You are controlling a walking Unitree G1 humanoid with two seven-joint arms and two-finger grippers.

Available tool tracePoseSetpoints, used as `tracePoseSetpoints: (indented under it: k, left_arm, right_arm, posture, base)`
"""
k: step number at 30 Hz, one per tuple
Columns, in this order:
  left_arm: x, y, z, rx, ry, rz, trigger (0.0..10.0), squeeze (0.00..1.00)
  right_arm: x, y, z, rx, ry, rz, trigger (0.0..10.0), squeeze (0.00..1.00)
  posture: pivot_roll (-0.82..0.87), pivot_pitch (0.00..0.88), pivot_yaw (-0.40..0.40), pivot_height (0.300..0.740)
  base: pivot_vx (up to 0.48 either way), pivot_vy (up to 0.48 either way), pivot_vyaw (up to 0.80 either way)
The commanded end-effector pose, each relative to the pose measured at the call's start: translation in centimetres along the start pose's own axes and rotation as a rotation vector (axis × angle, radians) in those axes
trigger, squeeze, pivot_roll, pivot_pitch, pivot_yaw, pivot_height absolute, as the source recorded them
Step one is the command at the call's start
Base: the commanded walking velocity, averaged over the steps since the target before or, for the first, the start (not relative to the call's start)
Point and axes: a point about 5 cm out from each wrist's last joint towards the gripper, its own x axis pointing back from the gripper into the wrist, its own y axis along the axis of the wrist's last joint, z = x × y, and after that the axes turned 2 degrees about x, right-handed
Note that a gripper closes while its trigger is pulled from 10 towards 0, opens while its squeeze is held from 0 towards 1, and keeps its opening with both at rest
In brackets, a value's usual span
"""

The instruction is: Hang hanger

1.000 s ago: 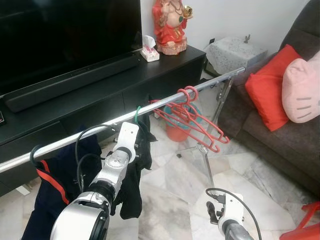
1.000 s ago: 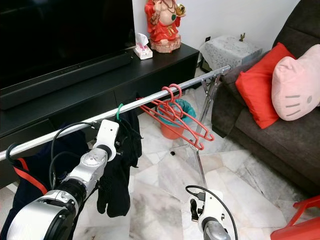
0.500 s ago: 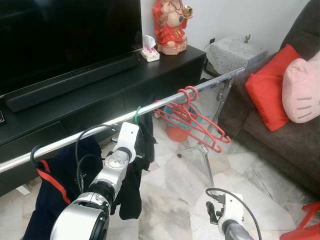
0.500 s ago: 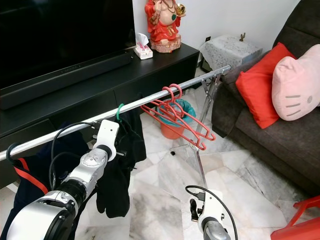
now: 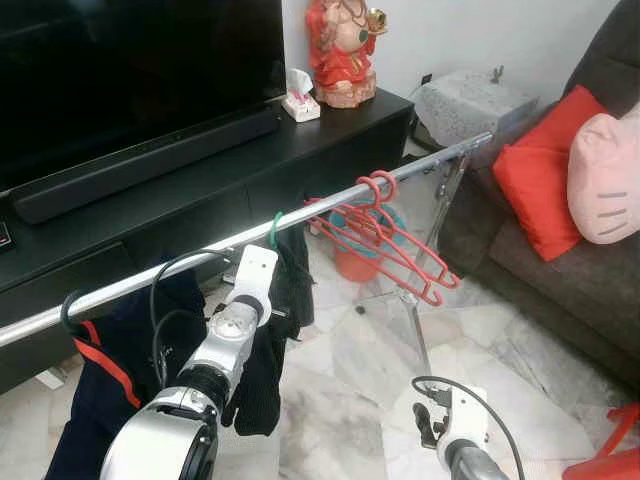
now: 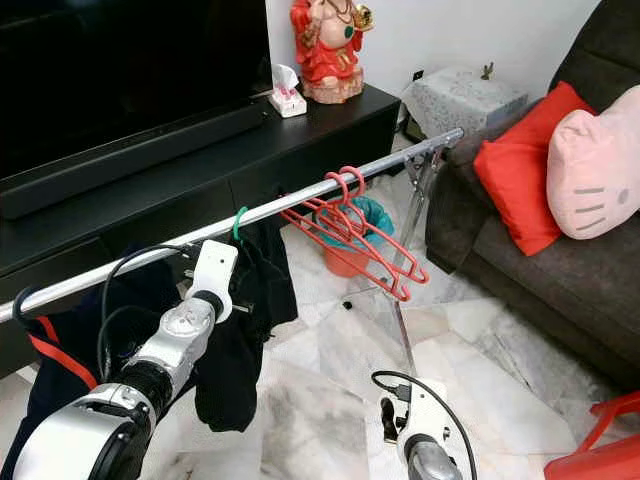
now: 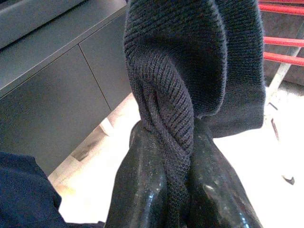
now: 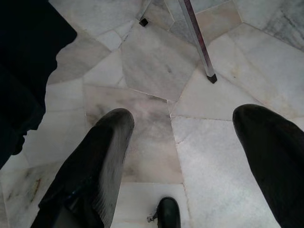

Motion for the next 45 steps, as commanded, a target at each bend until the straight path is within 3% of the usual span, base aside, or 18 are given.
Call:
tracePoseSetpoints:
  k: [1, 7, 8, 9, 10, 18, 29, 34, 41, 42, 45]
  left_arm:
    - [0.3, -0.7, -0.4, -0.002, -0.018, 0.014, 0.0, 0.0]
    - [0.4, 0.3, -0.3, 0.064, 0.009, -0.086, 0.0, 0.0]
    - [0.5, 0.6, -0.3, 0.087, 0.002, -0.118, 1.6, 0.0]
    - [0.6, 0.7, -0.3, 0.101, -0.004, -0.138, 1.6, 0.0]
    - [0.9, 0.9, -0.2, 0.111, -0.011, -0.175, 10.0, 0.0]
    - [2.4, -0.1, 0.5, 0.126, -0.006, -0.218, 10.0, 0.0]
    - [4.5, -0.7, 1.6, 0.058, 0.007, -0.241, 10.0, 0.0]
    - [5.5, -1.2, 1.4, 0.021, -0.01, -0.229, 10.0, 0.0]
    - [5.8, -1.1, 1.2, 0.011, -0.014, -0.221, 10.0, 0.0]
    - [5.8, -1.1, 1.1, 0.009, -0.02, -0.22, 0.0, 0.0]
    - [5.9, -1.0, 1.0, -0.002, -0.024, -0.217, 0.0, 0.0]
  right_arm:
    - [0.1, -0.3, -0.1, 0.006, -0.001, 0.014, 10.0, 0.0]
    - [0.1, -0.5, -0.1, 0.006, -0.002, 0.02, 10.0, 0.0]
    - [0.1, -0.5, -0.1, 0.006, -0.003, 0.021, 10.0, 0.0]
    - [0.2, -0.6, -0.1, 0.006, -0.003, 0.022, 10.0, 0.0]
    - [0.2, -0.6, -0.2, 0.006, -0.004, 0.023, 10.0, 0.0]
    - [0.2, -0.7, -0.1, 0.012, 0.003, 0.029, 10.0, 0.0]
    - [0.1, -0.4, -0.1, 0.01, 0.001, 0.022, 10.0, 0.0]
    - [0.0, -0.3, -0.1, 0.011, 0.001, 0.02, 10.0, 0.0]
    - [0.0, -0.1, -0.1, 0.028, 0.009, 0.018, 10.0, 0.0]
    - [0.0, -0.1, -0.1, 0.028, 0.008, 0.018, 10.0, 0.0]
    - [0.0, 0.0, -0.1, 0.028, 0.008, 0.017, 10.0, 0.0]
  posture:
    - [-0.04, 0.0, 0.004, 0.74]
    - [-0.04, 0.0, 0.007, 0.74]
    - [-0.04, 0.0, 0.007, 0.74]
    - [-0.04, 0.0, 0.007, 0.74]
    - [-0.04, 0.0, 0.007, 0.74]
    - [-0.03, 0.0, 0.007, 0.74]
    - [-0.02, 0.0, 0.002, 0.74]
    - [-0.02, 0.0, -0.001, 0.74]
    - [-0.02, 0.0, -0.003, 0.74]
    - [-0.02, 0.0, -0.003, 0.74]
    - [-0.02, 0.0, -0.002, 0.74]
  base:
    - [0.0, 0.0, 0.0]
    - [0.0, 0.0, 0.0]
    - [0.0, 0.0, 0.0]
    - [0.0, 0.0, 0.0]
    - [0.0, 0.0, 0.0]
    - [0.0, 0.0, 0.0]
    - [0.0, 0.0, 0.0]
    - [0.0, 0.0, 0.0]
    - [0.0, 0.0, 0.0]
    - [0.0, 0.0, 0.0]
    - [0.0, 0.0, 0.0]
